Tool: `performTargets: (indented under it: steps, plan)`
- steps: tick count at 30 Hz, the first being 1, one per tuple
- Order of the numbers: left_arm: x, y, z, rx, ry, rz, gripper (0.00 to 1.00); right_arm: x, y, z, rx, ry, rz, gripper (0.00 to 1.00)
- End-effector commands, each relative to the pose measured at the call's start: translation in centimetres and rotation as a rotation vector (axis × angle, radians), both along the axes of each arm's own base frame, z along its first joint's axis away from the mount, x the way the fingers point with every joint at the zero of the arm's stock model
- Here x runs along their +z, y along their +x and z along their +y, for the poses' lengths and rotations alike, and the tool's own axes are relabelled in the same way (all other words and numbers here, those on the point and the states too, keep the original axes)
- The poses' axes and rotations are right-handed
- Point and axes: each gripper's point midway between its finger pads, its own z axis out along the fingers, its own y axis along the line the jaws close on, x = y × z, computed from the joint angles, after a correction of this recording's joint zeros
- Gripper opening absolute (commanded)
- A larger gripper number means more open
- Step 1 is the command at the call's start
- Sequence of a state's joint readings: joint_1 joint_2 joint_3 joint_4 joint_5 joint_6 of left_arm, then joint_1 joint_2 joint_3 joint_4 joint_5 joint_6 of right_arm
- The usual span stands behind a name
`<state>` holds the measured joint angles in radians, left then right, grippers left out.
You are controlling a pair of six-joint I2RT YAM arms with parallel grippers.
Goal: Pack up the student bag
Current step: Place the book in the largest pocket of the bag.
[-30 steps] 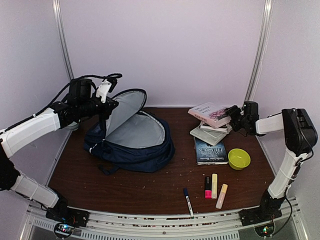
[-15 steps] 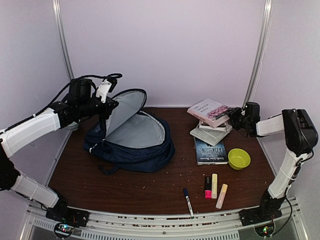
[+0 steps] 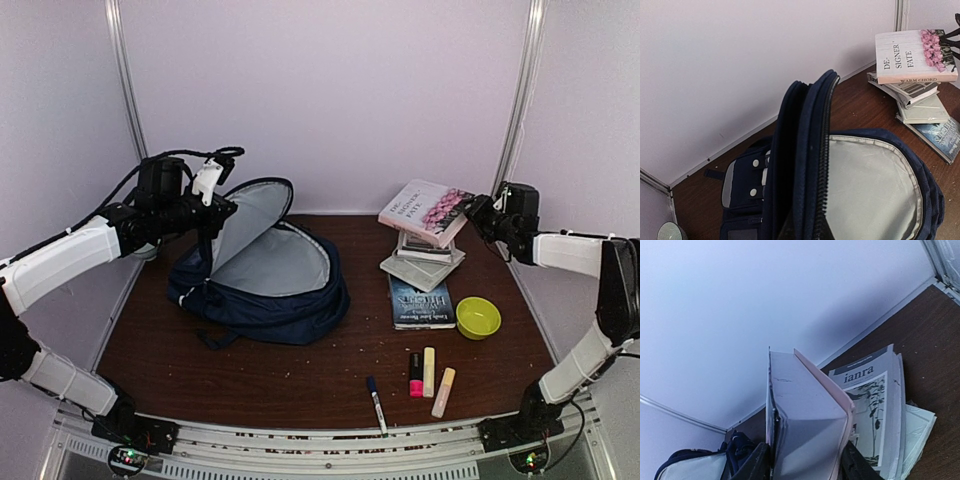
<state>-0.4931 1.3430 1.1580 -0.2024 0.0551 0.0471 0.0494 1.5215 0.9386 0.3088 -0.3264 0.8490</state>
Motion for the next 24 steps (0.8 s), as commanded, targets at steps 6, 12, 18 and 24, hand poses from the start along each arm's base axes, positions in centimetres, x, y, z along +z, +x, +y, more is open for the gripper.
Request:
performTargets:
  steps: [6, 12, 18, 24]
  plan:
    - [7.1, 0.9, -0.9, -0.006, -0.137, -0.217, 0.00, 8.1, -3.8, 9.3, 0.323, 0.064, -0.166, 0.20]
    - [7.3, 0.8, -1.0, -0.013, -0.148, -0.228, 0.00, 8.3, -8.1, 18.8, 0.620, 0.197, -0.101, 0.20]
    - [8.1, 0.4, -1.8, -0.048, -0.184, -0.239, 0.00, 3.9, -10.3, 24.8, 0.694, 0.224, 0.056, 0.20]
    - [8.9, -1.6, -3.3, -0.157, -0.273, -0.250, 0.00, 2.5, -6.9, 28.9, 0.615, 0.361, 0.046, 0.19]
